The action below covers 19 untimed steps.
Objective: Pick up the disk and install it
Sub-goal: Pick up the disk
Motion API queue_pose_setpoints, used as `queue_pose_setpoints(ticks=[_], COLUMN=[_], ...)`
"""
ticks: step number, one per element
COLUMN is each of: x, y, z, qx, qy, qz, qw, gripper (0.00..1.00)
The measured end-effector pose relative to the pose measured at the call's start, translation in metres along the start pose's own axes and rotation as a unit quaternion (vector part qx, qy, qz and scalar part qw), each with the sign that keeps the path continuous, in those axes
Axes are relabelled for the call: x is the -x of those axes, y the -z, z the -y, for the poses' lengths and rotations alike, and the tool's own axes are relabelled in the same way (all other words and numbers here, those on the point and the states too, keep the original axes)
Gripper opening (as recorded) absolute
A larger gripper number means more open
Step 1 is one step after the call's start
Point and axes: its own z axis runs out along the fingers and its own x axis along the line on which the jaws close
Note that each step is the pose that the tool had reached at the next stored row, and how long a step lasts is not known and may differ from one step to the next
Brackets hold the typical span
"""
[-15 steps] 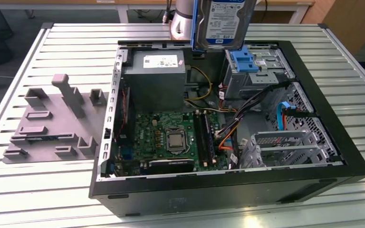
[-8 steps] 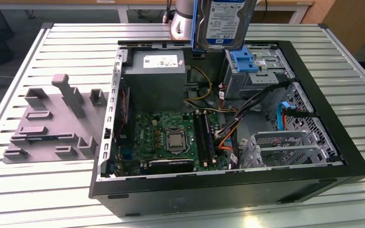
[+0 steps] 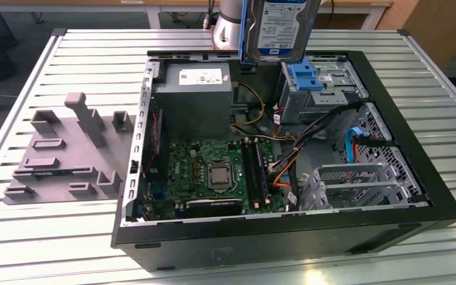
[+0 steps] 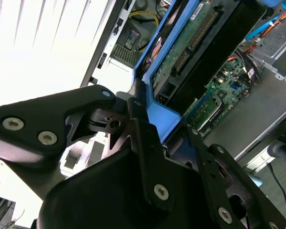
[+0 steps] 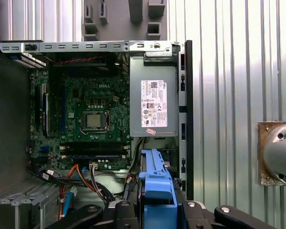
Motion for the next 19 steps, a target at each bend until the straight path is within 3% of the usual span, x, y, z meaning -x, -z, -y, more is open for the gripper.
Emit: queue_pose_setpoints(ticks=[19], x=[-0.0048], y=[0.0000], z=[0.0003], qx=[0.0000], qy=[0.000], qz=[0.0000], qw=[1.0000], gripper=[0.36])
